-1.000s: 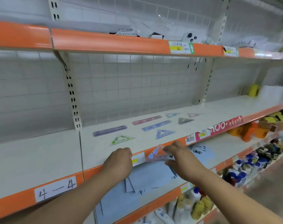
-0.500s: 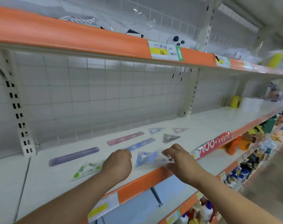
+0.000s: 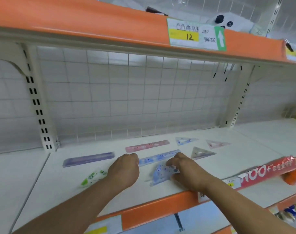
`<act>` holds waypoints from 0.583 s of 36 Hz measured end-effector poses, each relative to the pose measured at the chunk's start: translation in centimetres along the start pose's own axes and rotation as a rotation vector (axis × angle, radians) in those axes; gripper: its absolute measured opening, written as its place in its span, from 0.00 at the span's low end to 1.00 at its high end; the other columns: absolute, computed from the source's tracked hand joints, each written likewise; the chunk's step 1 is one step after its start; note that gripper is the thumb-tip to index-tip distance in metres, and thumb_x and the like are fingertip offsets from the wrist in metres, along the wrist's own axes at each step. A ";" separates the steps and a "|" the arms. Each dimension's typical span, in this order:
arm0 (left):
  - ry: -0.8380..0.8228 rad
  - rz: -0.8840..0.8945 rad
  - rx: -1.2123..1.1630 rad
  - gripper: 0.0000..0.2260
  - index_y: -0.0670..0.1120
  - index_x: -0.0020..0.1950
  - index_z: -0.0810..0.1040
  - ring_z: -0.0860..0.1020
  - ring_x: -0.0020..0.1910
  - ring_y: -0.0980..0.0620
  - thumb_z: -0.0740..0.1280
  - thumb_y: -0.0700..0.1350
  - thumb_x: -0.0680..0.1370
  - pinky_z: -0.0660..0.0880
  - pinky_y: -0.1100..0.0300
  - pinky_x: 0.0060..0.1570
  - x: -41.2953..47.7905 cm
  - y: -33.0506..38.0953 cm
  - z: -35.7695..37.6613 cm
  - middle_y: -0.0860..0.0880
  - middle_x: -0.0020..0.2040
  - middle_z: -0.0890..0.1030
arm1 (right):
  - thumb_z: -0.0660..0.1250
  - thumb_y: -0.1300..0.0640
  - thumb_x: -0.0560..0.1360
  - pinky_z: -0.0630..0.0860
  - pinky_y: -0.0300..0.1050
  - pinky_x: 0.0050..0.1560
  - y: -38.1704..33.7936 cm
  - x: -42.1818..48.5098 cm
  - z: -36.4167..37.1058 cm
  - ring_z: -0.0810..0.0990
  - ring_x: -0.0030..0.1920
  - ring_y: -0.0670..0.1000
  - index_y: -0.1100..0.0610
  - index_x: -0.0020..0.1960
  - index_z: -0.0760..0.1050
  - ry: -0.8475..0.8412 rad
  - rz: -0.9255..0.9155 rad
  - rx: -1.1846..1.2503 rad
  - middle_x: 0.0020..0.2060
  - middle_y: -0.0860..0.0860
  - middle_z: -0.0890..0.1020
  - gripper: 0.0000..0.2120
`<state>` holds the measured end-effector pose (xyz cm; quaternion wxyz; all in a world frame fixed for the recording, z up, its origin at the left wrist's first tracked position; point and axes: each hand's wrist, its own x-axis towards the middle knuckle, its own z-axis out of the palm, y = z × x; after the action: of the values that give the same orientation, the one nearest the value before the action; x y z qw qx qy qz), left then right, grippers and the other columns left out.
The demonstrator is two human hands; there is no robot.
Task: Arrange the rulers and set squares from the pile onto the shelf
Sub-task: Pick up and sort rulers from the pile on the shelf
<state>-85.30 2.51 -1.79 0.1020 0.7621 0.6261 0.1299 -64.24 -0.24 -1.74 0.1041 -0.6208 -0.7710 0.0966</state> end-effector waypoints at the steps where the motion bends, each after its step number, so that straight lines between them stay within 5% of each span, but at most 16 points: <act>1: 0.001 -0.025 0.002 0.13 0.49 0.58 0.74 0.77 0.55 0.49 0.54 0.40 0.80 0.73 0.58 0.51 0.0 0.0 0.0 0.49 0.57 0.76 | 0.66 0.59 0.75 0.68 0.33 0.55 0.2 0.4 0.0 0.75 0.52 0.46 0.50 0.67 0.71 -0.019 -0.024 0.000 0.59 0.47 0.70 0.21; 12: 0.043 -0.177 0.027 0.12 0.47 0.58 0.74 0.76 0.56 0.49 0.54 0.39 0.80 0.72 0.57 0.51 -0.6 1.6 1.1 0.48 0.57 0.77 | 0.65 0.56 0.76 0.66 0.36 0.62 2.7 1.6 -0.6 0.72 0.62 0.47 0.50 0.65 0.73 -0.125 -0.213 0.039 0.61 0.47 0.72 0.18; 21: 0.074 -0.198 0.027 0.10 0.49 0.51 0.72 0.76 0.53 0.49 0.54 0.38 0.79 0.72 0.58 0.50 -1.2 2.4 1.3 0.48 0.54 0.77 | 0.59 0.60 0.77 0.69 0.40 0.60 3.4 1.9 -0.2 0.74 0.57 0.52 0.54 0.61 0.77 -0.128 -0.281 0.012 0.56 0.53 0.75 0.15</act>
<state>-82.91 0.85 -2.33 0.0807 0.6923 0.7035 0.1388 -61.43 2.31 -2.36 0.0710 -0.4987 -0.8548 0.1250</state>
